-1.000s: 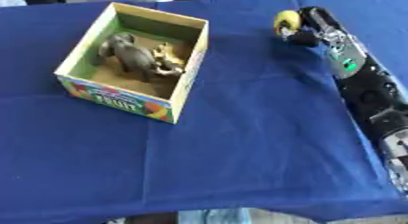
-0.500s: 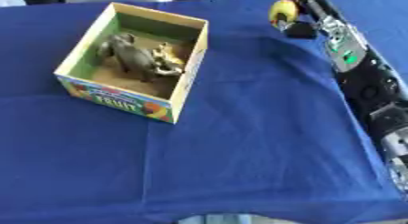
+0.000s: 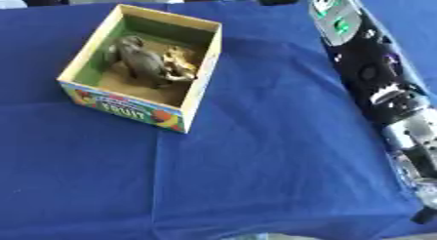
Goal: Pick up objects on the table and place them in the box.
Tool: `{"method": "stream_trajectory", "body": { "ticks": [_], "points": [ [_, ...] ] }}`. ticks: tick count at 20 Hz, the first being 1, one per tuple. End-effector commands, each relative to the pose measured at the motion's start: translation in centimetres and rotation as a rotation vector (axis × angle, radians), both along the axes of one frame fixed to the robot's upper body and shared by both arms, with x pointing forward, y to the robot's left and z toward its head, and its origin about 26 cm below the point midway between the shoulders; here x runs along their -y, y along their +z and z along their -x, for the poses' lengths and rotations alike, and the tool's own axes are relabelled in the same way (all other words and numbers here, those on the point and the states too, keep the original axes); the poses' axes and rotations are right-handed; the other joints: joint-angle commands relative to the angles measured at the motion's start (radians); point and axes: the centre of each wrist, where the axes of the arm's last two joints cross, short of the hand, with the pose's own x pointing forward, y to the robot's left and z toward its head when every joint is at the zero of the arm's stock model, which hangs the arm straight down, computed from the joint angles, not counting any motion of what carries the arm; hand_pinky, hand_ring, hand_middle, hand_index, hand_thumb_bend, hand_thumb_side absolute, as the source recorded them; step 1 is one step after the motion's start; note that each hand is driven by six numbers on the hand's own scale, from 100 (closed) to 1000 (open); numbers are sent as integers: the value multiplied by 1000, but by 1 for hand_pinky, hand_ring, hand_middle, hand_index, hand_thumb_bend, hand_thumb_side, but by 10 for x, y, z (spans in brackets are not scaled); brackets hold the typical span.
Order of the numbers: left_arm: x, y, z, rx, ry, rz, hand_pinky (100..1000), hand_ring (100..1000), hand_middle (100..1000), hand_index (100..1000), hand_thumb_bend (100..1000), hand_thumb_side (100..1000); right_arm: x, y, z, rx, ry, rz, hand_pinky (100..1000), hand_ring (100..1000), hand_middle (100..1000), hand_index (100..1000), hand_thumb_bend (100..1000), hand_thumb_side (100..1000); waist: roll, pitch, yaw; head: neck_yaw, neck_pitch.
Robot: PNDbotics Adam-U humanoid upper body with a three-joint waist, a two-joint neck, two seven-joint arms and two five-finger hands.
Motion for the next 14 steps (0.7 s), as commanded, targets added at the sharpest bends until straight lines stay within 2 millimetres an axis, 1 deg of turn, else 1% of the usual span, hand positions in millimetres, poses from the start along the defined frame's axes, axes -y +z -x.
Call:
{"method": "stream_trajectory", "body": {
  "ticks": [1, 4, 8, 11, 14],
  "points": [
    [0, 5, 1, 20, -13, -3, 592, 603, 666, 724, 196, 507, -31, 17, 1, 51, 95, 70, 890, 715, 466, 656, 100, 304, 2, -23, 6, -12, 5],
    [1, 5, 1, 21, -20, 0, 588, 599, 663, 722, 197, 505, -57, 8, -2, 34, 163, 109, 891, 715, 469, 658, 100, 313, 3, -23, 14, -20, 5],
    [3, 6, 1, 23, -26, 6, 588, 599, 663, 722, 197, 505, -79, -9, -6, -2, 216, 152, 892, 718, 478, 671, 100, 338, 3, -23, 24, -26, 5],
    [4, 6, 0, 23, -30, 8, 588, 599, 661, 722, 197, 504, -89, -25, -9, -42, 229, 174, 893, 721, 490, 685, 100, 349, 4, -23, 31, -31, 5],
    [4, 6, 0, 24, -33, 10, 588, 599, 661, 722, 198, 505, -93, -39, -11, -85, 229, 188, 895, 725, 505, 703, 100, 356, 6, -21, 34, -32, 5]
  ]
}}
